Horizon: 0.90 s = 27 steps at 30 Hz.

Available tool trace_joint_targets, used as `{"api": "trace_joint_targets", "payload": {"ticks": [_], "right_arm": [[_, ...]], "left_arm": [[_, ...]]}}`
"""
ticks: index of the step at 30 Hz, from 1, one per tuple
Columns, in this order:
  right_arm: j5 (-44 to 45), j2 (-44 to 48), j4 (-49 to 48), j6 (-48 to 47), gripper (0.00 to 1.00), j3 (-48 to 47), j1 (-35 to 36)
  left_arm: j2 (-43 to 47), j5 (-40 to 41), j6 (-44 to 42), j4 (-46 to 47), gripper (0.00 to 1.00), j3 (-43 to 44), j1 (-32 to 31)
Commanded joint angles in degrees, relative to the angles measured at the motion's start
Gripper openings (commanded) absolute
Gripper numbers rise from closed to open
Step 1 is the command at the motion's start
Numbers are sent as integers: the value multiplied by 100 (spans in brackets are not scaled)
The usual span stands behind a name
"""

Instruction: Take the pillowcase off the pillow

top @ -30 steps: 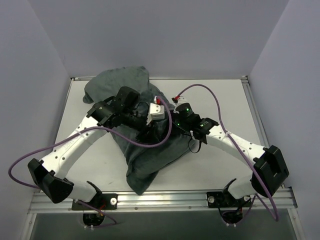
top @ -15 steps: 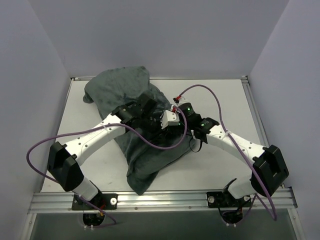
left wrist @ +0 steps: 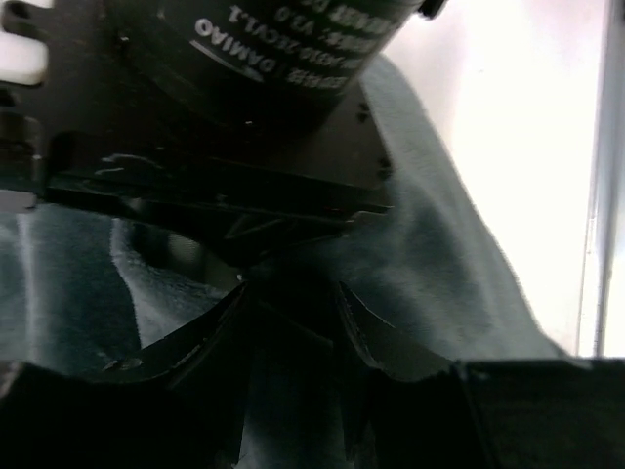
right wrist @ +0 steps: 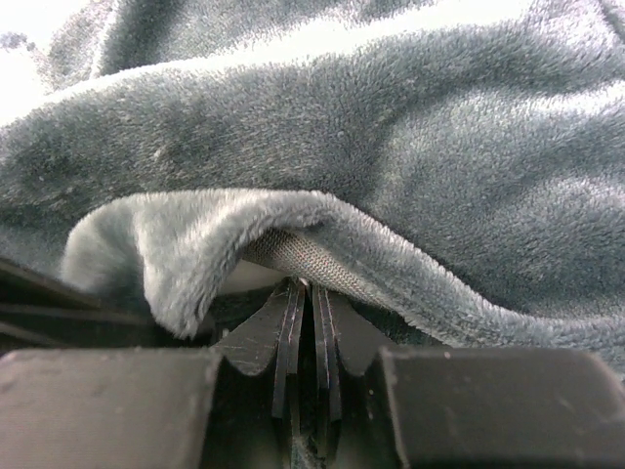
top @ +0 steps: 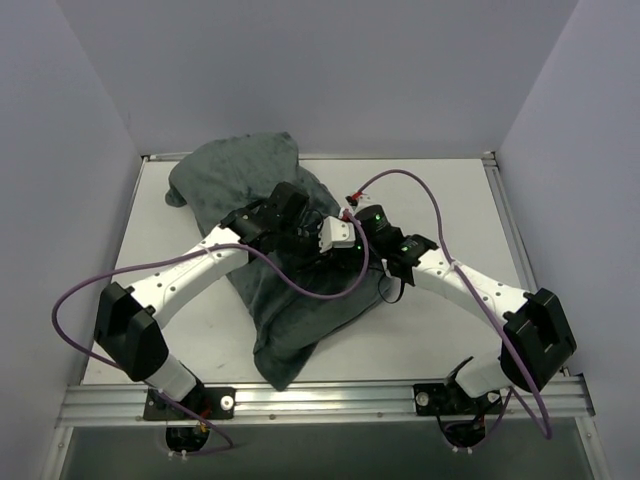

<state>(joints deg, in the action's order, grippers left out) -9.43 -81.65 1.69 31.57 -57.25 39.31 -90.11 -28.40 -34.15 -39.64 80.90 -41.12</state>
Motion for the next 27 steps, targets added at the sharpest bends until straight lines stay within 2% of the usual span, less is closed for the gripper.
{"api": "trace_joint_targets", "payload": {"ticks": [1, 4, 6, 7, 8, 11, 13, 16, 20, 22, 24, 27], "right_arm": [[82, 527, 454, -11, 0, 162, 50], [125, 650, 542, 7, 0, 127, 50], [143, 720, 665, -11, 0, 118, 42], [178, 738, 718, -37, 0, 118, 42], [292, 729, 858, -72, 0, 127, 42], [345, 720, 877, -116, 0, 197, 24], [293, 694, 807, -46, 0, 197, 33], [266, 598, 780, 7, 0, 101, 33], [345, 439, 894, 51, 0, -14, 42], [354, 430, 894, 77, 0, -31, 50], [407, 421, 920, 103, 0, -49, 50], [416, 369, 956, 104, 0, -128, 50]], "left_arm": [[-218, 1889, 1104, 457, 45, 294, 1107], [-78, 2382, 1305, 624, 45, 338, 1141], [36, 2209, 1428, 371, 46, 513, 1281], [220, 1938, 1472, 204, 45, 575, 1335], [343, 1195, 1412, 72, 45, 584, 1379], [871, 392, 1219, -79, 45, 164, 1335], [1029, 257, 1183, -210, 46, -152, 1248], [1117, -594, 806, -693, 51, -250, 1151], [1206, -1306, 718, -1062, 56, 47, 948], [1188, -2007, 62, -1843, 57, 284, 905], [1171, -1872, -371, -2544, 57, 540, 537], [1075, -1011, -917, -3128, 56, 444, -26]]}}
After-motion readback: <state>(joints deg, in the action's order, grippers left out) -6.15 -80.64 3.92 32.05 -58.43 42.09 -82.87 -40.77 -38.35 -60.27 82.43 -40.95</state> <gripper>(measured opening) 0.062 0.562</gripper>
